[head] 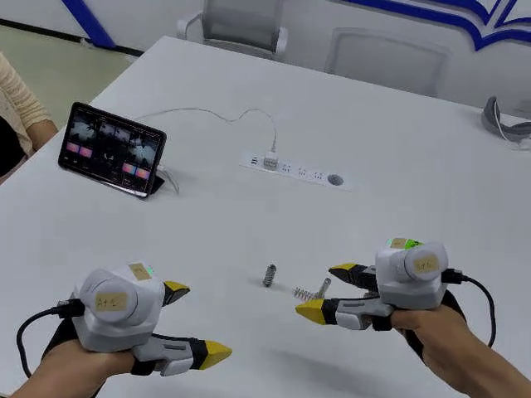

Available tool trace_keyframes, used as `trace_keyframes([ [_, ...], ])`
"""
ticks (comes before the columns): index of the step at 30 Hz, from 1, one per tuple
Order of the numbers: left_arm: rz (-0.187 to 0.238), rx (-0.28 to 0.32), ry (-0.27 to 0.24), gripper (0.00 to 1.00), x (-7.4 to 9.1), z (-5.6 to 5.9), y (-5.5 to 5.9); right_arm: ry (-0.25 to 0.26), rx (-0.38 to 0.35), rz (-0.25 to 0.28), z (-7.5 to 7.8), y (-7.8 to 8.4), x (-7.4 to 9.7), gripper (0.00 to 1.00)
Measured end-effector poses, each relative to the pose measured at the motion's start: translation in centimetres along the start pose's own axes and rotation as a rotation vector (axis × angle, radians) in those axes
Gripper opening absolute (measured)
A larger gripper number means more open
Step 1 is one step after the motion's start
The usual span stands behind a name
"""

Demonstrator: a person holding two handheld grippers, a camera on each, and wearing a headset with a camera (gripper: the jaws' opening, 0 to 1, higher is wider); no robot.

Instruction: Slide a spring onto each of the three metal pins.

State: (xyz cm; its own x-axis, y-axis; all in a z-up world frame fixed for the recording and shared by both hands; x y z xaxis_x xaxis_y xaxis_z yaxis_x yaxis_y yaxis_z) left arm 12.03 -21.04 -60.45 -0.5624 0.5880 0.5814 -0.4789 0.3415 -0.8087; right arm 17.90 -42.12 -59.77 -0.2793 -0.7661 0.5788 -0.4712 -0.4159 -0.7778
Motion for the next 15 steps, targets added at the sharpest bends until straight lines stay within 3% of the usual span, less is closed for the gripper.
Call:
trace_keyframes([
  [8,0.003,-0.004,0.007,0.73,-0.4,0.1,-0.4,0.031,-0.035,0.032,-0.5,1.0,1.2,0.68],
  [12,0.002,-0.005,0.011,0.73,-0.7,0.3,-0.5,0.05,-0.098,0.077,-0.7,1.8,1.6,0.68],
  [15,0.002,-0.004,0.015,0.73,-0.9,0.4,-0.5,0.063,-0.109,0.077,-1.0,2.7,1.8,0.68],
])
Point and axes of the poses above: the centre of the closed fingertips' face, and the gripper's own axes: x roughly backward along the fingers, z roughly to its right, y roughly out of its underside, the point moved 5 cm from there along x, roughly backward along the fingers, and after that the axes turned 8 degrees about -y, right-handed, at the moved point
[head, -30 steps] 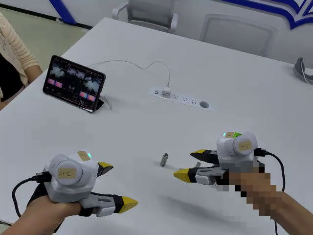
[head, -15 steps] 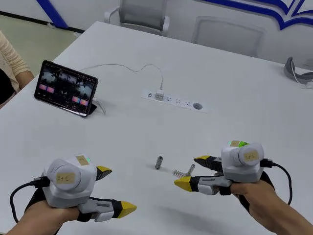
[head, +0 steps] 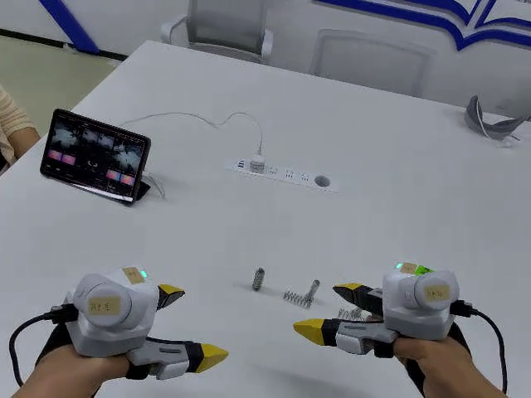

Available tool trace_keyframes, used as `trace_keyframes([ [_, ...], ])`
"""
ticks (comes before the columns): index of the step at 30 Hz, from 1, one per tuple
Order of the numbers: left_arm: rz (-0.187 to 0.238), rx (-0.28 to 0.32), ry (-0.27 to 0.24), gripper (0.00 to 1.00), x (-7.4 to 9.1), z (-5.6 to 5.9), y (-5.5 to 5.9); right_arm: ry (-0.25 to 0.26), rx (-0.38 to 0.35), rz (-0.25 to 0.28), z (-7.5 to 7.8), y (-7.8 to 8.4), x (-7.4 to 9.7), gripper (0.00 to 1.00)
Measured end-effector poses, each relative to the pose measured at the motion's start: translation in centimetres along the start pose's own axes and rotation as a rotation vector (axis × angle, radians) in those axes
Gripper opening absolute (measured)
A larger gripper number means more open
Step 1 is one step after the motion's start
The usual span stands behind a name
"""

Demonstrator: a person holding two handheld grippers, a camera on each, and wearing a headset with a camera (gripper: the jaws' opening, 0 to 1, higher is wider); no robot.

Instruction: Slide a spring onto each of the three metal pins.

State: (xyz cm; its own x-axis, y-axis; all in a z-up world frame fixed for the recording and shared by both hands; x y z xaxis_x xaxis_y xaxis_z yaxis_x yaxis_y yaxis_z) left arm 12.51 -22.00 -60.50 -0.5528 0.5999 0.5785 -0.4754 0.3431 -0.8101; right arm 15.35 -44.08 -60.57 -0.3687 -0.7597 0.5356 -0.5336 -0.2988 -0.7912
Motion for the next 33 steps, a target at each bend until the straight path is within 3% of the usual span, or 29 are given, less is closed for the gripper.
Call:
trace_keyframes([
  [17,-0.005,-0.016,0.024,0.73,-0.9,0.7,-0.5,0.081,-0.115,0.027,0.1,4.0,2.7,0.71],
  [33,-0.008,-0.056,0.069,0.73,-2.3,1.9,-1.4,0.114,-0.151,0.045,0.1,4.9,3.9,0.74],
])
Point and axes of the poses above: the centre of the closed fingertips' face, and the gripper's own axes: x roughly backward along the fingers, z roughly to its right, y roughly out of its underside, the point moved 5 cm from there along x, roughly backward along the fingers, and after that the axes turned 8 degrees about -y, right-handed, at the moved point
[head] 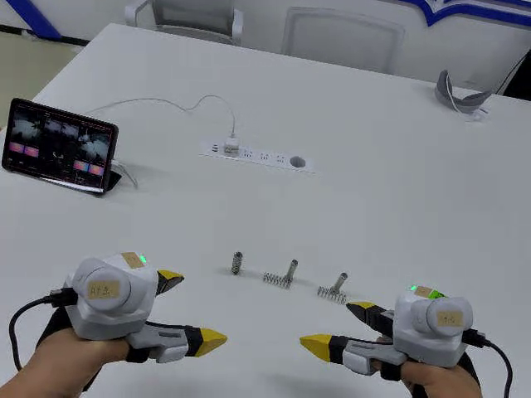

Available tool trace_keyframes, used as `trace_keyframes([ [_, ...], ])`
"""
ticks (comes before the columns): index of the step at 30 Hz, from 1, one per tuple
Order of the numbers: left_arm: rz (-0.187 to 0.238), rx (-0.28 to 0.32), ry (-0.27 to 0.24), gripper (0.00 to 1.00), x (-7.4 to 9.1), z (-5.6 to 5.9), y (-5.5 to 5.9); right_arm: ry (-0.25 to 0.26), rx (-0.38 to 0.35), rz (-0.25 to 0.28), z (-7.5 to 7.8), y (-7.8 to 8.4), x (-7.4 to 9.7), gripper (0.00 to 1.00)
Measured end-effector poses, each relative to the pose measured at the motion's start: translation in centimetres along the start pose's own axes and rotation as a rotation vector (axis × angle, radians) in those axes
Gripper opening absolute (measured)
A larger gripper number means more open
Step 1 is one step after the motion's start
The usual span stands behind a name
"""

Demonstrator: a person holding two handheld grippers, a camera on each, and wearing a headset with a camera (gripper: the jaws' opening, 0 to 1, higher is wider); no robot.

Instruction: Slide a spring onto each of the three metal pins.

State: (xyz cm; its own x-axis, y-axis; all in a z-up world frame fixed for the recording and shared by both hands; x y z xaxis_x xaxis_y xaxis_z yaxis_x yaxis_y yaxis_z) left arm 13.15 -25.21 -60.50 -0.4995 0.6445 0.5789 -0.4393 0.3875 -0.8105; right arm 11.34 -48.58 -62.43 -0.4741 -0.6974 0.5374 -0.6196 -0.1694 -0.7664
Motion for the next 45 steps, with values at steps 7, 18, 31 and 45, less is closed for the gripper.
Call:
trace_keyframes([
  [7,-0.012,-0.034,0.035,0.73,-0.9,1.4,-0.3,0.008,-0.006,0.004,0.4,0.1,0.4,0.74],
  [18,-0.031,-0.094,0.072,0.73,-2.5,2.3,-1.1,0.013,-0.012,0.001,0.5,0.6,1.2,0.74],
  [31,-0.066,-0.194,0.119,0.72,-4.6,3.1,-2.0,0.016,0.012,-0.016,0.3,0.8,2.3,0.76],
  [45,-0.087,-0.275,0.153,0.72,-7.5,3.8,-3.1,0.027,0.007,-0.023,0.5,1.3,3.1,0.76],
])
Point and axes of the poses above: the centre of the closed fingertips' face, and the gripper's own axes: x roughly backward along the fingers, z roughly to its right, y roughly out of its underside, the point moved 5 cm from there along x, roughly backward along the fingers, and after that the axes turned 8 degrees about -y, right-handed, at the moved point
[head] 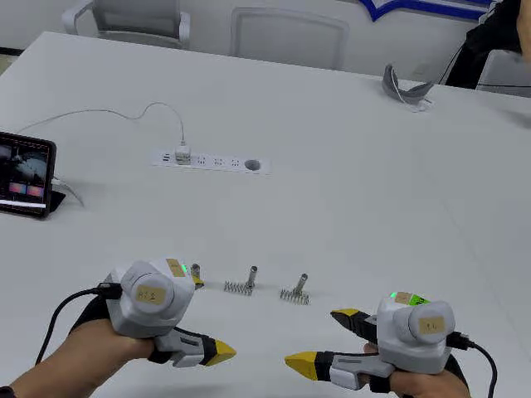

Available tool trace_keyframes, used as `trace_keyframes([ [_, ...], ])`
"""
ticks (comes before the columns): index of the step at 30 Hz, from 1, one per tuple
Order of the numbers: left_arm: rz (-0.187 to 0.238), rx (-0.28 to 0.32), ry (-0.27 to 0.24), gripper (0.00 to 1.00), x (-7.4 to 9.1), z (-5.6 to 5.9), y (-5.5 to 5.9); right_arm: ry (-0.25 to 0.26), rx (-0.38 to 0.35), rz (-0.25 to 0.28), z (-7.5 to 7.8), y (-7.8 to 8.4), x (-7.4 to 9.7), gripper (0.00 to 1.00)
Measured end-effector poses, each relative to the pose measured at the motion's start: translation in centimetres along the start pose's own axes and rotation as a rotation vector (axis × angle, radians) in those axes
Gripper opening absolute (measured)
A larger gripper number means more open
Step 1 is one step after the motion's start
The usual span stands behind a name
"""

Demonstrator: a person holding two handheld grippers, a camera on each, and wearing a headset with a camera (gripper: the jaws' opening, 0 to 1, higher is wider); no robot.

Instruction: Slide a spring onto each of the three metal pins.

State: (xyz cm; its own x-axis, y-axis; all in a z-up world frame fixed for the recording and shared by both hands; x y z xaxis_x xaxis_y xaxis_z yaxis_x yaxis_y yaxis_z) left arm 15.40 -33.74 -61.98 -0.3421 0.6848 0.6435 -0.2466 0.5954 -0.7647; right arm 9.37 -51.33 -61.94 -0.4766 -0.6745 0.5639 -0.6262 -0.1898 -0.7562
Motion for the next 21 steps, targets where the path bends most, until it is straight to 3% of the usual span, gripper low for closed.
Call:
trace_keyframes([
  [10,-0.018,-0.016,0.007,0.74,-2.6,-0.2,-0.3,-0.003,0.0,-0.01,-0.1,0.2,0.2,0.76],
  [21,-0.036,0.036,0.005,0.75,-5.8,-0.8,-0.2,0.008,-0.007,-0.018,0.3,0.8,1.5,0.76],
])
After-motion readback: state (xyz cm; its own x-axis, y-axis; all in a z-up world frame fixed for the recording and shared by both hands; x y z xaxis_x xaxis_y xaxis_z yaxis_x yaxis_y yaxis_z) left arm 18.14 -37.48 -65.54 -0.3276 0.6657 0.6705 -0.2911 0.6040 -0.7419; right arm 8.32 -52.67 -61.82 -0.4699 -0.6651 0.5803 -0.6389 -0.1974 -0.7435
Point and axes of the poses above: the centre of the closed fingertips' face, and the gripper's own axes: x roughly backward along the fingers, z roughly to its right, y roughly out of its underside, the point moved 5 cm from there along x, roughly backward along the fingers, and after that the axes turned 8 degrees about -y, right-handed, at the moved point
